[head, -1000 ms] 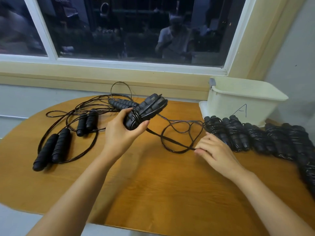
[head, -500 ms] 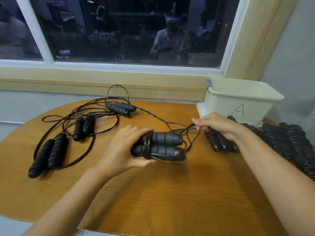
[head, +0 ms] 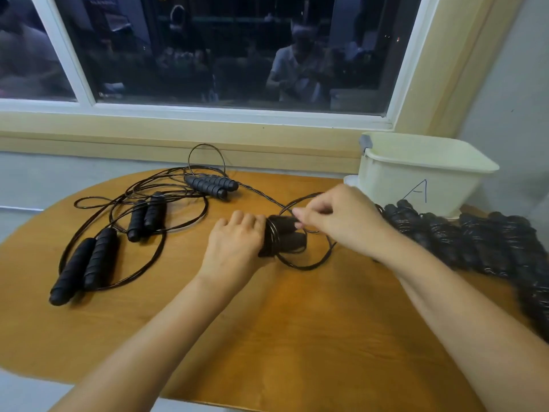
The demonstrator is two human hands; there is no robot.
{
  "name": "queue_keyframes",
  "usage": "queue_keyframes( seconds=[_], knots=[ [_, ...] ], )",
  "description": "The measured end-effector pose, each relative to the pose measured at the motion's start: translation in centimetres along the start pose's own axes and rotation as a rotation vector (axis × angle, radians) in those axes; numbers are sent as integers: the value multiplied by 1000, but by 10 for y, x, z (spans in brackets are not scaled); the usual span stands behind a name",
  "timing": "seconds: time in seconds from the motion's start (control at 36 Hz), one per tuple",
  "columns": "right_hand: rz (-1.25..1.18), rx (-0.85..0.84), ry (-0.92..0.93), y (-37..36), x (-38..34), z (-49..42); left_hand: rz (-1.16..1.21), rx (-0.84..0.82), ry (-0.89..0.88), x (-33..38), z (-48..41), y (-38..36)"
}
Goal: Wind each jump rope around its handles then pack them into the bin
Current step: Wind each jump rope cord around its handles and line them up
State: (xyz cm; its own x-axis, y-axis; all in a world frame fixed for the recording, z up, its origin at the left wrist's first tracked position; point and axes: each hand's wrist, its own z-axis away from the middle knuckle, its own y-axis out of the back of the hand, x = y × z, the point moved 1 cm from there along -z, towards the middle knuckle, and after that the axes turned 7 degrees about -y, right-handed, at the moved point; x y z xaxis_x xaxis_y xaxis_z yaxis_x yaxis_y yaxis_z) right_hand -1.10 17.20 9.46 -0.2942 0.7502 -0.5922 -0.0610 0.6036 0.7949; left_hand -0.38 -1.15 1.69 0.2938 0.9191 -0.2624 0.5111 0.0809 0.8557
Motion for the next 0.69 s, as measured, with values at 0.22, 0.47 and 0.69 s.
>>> queue_keyframes(
  seconds=[0.22,0.47,0.69],
  knots=[
    [-98,57,-24,-37,16,37,359,90,236,-16,3,2],
    [-413,-10,-51,-54,33,32,1222,182,416,-7,4,24],
    [-556,71,-141,-66,35,20,1543,10,486,1,7,28]
  ],
)
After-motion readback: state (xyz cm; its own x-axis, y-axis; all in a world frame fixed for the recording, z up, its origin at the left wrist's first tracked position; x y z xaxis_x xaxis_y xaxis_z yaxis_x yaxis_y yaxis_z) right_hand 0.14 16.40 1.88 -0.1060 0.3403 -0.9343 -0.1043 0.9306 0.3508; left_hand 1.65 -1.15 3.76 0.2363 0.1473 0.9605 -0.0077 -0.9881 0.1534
